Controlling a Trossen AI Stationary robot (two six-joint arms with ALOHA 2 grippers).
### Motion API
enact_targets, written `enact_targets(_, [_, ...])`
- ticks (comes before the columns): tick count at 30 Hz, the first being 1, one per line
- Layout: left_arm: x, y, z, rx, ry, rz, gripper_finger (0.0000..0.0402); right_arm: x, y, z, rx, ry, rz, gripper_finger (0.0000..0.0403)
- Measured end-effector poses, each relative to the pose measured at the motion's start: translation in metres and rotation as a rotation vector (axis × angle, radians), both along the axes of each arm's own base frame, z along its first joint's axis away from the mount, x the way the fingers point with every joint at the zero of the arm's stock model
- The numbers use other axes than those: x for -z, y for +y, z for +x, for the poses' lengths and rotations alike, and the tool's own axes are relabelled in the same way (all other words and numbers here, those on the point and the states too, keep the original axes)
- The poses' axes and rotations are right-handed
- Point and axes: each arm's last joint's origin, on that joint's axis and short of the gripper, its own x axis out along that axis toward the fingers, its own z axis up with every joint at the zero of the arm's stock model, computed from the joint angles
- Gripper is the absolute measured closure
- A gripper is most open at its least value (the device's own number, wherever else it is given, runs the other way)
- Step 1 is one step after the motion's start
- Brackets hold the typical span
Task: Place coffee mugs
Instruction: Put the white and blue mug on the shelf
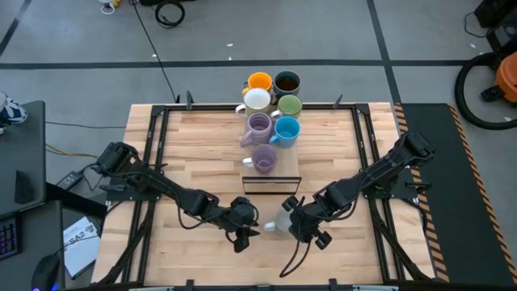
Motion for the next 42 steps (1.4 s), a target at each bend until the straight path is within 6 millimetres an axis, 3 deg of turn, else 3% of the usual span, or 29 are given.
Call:
enact_targets(9, [-0.002,-0.007,-0.004,0.025,-0.006,0.0,0.0244,-0.034,0.0,-0.003,-0.071,0.065,-0.025,0.0366])
enact_targets(26, [-0.002,-0.008,-0.005,0.022,-0.007,0.004,0.0244,-0.13,-0.006,-0.014,-0.229,-0.027,-0.088,0.0366])
enact_targets(34, [-0.002,-0.007,-0.004,-0.002,-0.015,0.018,0.0244,-0.156,-0.02,-0.027,-0.252,-0.009,-0.14,0.0366])
enact_targets(42, [-0.002,-0.007,-0.004,-0.013,-0.017,0.017,0.0244,-0.18,-0.049,-0.053,-0.184,-0.042,-0.18,0.0367])
